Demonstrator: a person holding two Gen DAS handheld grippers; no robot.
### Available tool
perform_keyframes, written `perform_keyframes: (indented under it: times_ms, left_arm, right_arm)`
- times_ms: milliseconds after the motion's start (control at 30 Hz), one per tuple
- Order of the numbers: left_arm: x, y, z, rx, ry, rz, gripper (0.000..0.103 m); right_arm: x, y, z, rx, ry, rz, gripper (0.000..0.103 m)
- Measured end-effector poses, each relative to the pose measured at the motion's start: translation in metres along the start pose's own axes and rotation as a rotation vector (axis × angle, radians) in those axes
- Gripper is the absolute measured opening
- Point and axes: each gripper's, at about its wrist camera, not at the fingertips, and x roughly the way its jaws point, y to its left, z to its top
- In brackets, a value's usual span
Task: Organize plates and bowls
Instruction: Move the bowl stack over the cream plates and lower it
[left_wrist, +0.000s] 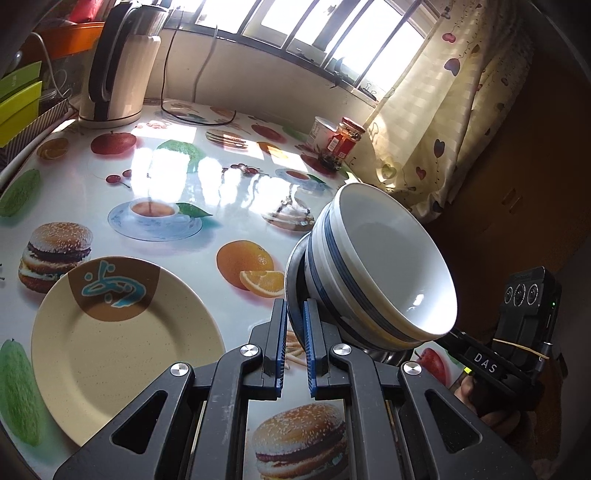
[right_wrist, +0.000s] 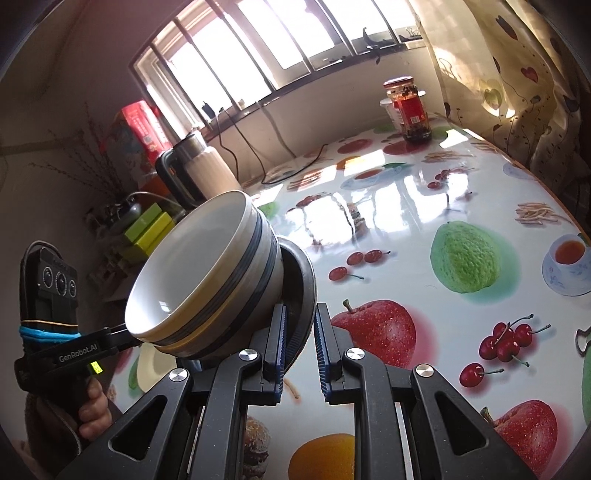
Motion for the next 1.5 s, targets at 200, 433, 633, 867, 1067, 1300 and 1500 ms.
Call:
perform_keyframes:
  times_ms: [200, 433, 633, 867, 1067, 1300, 1500]
  left_arm:
    - [-0.009, 0.009, -0.002, -0.013, -0.012, 0.019, 0.008]
    - [-0.019, 0.019, -0.004, -0.030, -0.025, 0.035, 0.007]
    - [-0.025, 0.027, -0.005, -0.045, -0.032, 0.053, 0.007]
    - [-0.036, 0.040, -0.007, -0.071, -0.050, 0.074, 0.007]
    - [-0.046, 0.054, -0.009, -0.093, -0.063, 0.098, 0.007]
    - [-0.055, 0.069, -0.012, -0.123, -0.076, 0.119, 0.007]
    - [-0.065, 0.081, -0.014, -0.141, -0.089, 0.138, 0.007]
  right_arm:
    - [0.008, 0.011, 0.000, -0.018, 0.016, 0.015, 0.016]
    - [0.014, 0.022, 0.001, -0.041, 0.029, 0.031, 0.016]
    - [0.022, 0.032, 0.001, -0.054, 0.046, 0.046, 0.016]
    - [0.033, 0.045, 0.000, -0.076, 0.070, 0.068, 0.016]
    - [0.044, 0.058, 0.000, -0.102, 0.094, 0.090, 0.016]
    - [0.058, 0.072, 0.000, -0.122, 0.119, 0.114, 0.016]
    - [0.068, 0.085, -0.001, -0.141, 0.141, 0.131, 0.016]
